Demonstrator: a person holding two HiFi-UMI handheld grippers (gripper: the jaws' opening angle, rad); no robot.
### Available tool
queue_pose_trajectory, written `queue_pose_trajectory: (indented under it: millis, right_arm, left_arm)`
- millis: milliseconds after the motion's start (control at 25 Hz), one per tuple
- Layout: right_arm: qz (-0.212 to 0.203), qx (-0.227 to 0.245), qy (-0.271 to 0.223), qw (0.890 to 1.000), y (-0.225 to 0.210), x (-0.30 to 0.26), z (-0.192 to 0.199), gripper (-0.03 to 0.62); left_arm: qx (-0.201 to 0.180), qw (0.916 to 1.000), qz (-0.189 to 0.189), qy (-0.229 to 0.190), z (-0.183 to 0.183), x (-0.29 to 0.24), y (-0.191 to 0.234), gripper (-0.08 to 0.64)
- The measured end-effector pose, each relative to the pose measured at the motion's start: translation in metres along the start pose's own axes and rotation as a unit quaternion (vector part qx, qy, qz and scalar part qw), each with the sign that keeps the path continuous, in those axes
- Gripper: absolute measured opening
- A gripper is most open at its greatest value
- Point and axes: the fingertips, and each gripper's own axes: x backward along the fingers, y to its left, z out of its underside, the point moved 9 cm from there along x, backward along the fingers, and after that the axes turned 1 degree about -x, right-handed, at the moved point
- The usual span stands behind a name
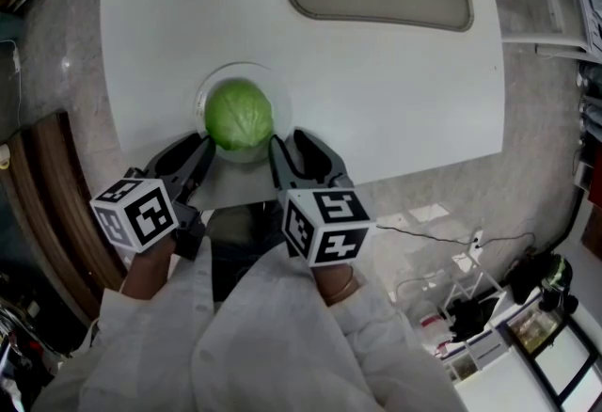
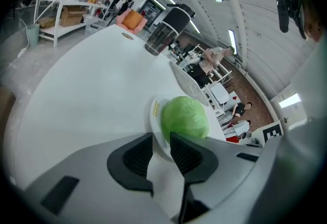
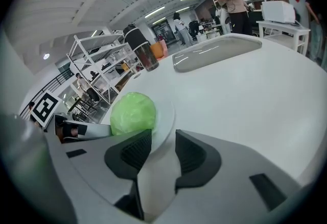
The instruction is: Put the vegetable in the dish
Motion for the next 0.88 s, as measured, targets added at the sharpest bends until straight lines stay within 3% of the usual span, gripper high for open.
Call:
queue_pose_trajectory:
  millis: [440, 680, 880]
  right_arm:
    - [0.019, 0.006, 0.004, 1.000, 0.0057, -0.0024, -0.0010, 0.135]
    - [0.004, -0.018, 0.005, 1.000, 0.0072, -0.0024, 0.0005, 0.133]
    - [0.023, -0.016, 0.005, 1.000, 0.0064, -0.0033, 0.0010, 0.130]
  left_arm:
    - [0.018, 0.9998, -0.010, -0.009, -0.0003, -0.0002, 0.0013, 0.092]
    - [0.028, 0.9995, -0.008, -0.011, 0.0002, 0.0000, 0.0008, 0.092]
    - [0.026, 0.9996, -0.009, -0.009, 0.0003, -0.0005, 0.0017, 0.091]
